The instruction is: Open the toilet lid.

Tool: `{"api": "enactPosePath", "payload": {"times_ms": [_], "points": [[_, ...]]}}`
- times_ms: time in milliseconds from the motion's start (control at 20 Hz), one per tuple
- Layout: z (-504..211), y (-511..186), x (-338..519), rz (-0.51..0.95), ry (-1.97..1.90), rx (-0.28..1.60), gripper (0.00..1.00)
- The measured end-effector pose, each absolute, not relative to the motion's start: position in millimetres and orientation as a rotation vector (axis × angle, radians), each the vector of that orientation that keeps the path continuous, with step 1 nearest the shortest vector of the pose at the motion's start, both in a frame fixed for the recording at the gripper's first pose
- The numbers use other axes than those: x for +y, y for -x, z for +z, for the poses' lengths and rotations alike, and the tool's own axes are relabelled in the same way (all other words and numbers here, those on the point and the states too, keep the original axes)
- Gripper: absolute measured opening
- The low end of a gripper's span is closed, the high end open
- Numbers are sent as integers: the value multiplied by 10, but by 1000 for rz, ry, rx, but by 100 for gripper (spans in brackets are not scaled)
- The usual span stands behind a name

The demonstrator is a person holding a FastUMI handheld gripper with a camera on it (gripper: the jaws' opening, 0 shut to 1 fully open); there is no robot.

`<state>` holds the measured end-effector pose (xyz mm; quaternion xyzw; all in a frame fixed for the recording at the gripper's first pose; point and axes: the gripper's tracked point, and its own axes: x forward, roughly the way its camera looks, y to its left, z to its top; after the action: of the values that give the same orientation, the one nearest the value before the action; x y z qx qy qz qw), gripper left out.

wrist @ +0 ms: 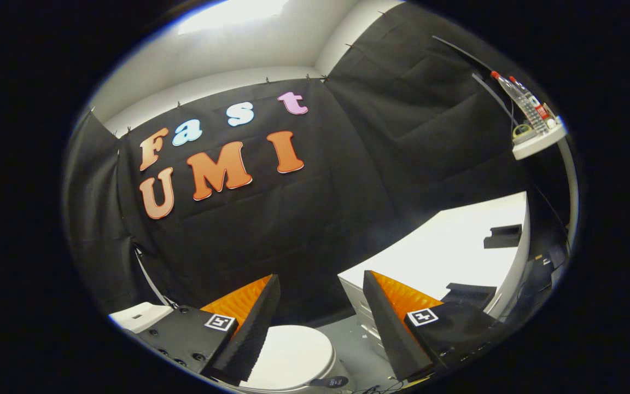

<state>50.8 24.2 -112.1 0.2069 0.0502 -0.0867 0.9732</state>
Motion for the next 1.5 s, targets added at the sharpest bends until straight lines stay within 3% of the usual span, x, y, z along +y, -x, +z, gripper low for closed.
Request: {"api": "enactPosePath", "payload": {"times_ms": [350,1500], "points": [[-2052,-520,234,-218,-491,248,99],[-3186,-454,425,-374,-767,487,99]]}}
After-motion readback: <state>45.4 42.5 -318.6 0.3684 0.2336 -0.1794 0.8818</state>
